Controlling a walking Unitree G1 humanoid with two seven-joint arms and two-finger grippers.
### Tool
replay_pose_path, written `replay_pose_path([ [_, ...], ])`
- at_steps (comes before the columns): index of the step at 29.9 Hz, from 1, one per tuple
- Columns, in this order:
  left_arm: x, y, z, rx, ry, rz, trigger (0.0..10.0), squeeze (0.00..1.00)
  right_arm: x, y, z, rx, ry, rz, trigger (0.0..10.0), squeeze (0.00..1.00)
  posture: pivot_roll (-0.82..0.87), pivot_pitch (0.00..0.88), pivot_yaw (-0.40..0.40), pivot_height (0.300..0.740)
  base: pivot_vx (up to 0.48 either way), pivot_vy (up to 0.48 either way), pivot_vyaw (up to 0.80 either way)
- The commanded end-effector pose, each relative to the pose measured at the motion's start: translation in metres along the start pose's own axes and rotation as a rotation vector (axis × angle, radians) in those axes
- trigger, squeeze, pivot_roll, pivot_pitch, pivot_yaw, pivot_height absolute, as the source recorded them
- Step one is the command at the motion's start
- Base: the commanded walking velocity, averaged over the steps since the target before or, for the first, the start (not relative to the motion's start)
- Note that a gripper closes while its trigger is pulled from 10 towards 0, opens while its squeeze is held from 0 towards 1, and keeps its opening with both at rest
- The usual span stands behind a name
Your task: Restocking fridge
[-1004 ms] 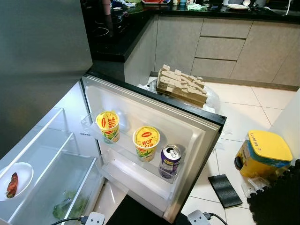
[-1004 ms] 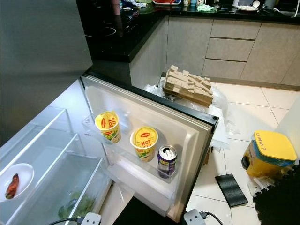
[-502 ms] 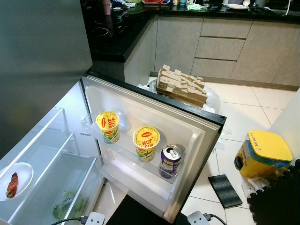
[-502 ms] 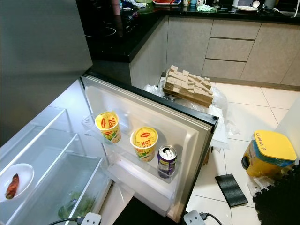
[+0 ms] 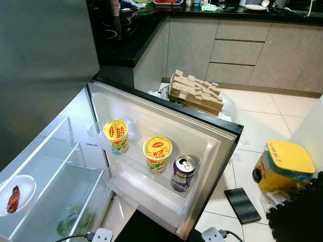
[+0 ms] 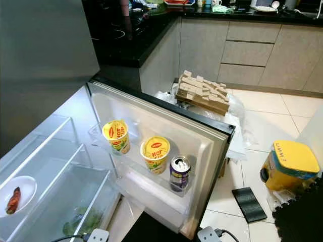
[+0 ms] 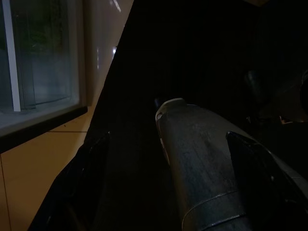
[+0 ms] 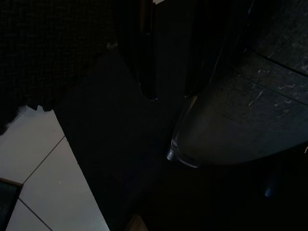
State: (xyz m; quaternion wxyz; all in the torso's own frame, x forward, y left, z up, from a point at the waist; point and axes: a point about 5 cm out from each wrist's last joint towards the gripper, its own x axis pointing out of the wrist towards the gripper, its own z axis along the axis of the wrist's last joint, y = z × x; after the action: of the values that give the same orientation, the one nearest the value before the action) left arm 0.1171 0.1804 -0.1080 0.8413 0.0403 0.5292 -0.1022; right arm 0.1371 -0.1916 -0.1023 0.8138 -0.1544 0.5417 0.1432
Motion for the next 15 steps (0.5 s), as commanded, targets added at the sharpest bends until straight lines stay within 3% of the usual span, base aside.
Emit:
replay_pose_path([
  [1,-0.0021,-0.0034,-0.0143,0.012,0.056,-0.024,10.0,0.0,-0.0001,0.0022,-0.0041,0.011,0.014,0.002,10.0,0.0,-0.02,0.0,-0.014,0.74,0.0,0.0,0.0],
  [15,-0.0017,-0.0038,-0.0131,0.013,0.056,-0.026,10.0,0.0,-0.0004,0.0024,-0.0063,0.012,0.02,0.002,10.0,0.0,-0.02,0.0,-0.014,0.74,0.0,0.0,0.0],
])
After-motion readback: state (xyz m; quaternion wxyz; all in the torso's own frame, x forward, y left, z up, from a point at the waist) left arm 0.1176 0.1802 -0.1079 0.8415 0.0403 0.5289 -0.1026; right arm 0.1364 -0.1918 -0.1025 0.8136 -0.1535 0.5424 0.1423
